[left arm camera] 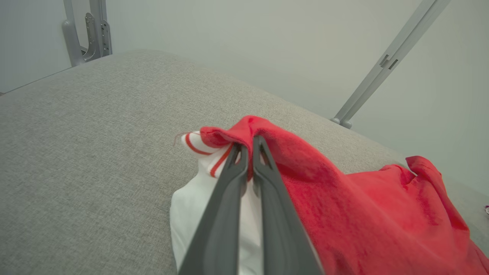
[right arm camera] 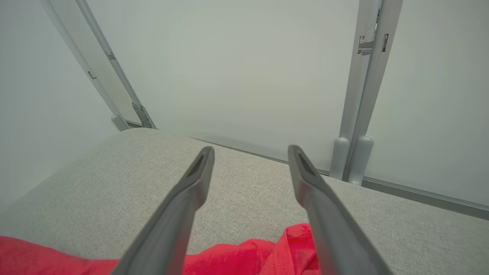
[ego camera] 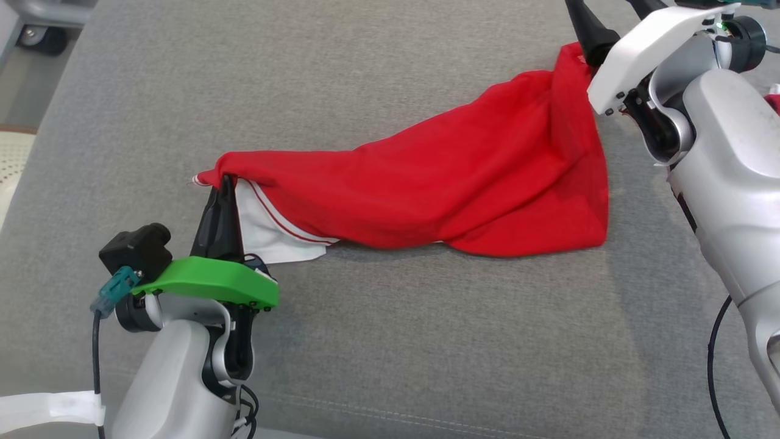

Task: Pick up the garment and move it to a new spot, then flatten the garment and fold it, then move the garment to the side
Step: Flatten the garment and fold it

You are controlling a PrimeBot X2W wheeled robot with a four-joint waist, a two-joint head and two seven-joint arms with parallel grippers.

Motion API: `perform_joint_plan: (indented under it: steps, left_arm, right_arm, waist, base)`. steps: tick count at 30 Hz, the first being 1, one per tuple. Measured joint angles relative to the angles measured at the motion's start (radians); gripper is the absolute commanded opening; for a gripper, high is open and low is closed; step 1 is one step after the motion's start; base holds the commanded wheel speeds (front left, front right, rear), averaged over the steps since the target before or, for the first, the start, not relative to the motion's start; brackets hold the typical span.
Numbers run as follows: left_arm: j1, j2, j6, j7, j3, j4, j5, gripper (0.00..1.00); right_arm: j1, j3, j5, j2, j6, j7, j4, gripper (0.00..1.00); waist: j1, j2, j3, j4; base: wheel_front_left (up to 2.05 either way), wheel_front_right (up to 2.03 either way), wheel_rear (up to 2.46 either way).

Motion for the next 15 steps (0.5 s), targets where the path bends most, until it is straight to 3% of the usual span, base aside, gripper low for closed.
perform_joint_plan:
  steps: [9,15]
  left_arm:
    - [0.005,-0.002,0.0,-0.002,0.081,-0.014,0.071,0.0]
    - [0.035,-0.004,0.0,-0.003,0.156,-0.039,0.084,0.0]
  right_arm:
    - [0.213,-0.017,0.06,-0.003,0.0,-0.158,-0.061,1.0]
    - [0.337,0.015,0.05,-0.027,0.009,-0.174,-0.097,1.0]
  waist:
    - [0.0,0.0,-0.02,-0.09]
    - [-0.0001,0.0,-0.035,-0.153]
  base:
    - [0.0,0.0,0.0]
    - [0.0,0.0,0.0]
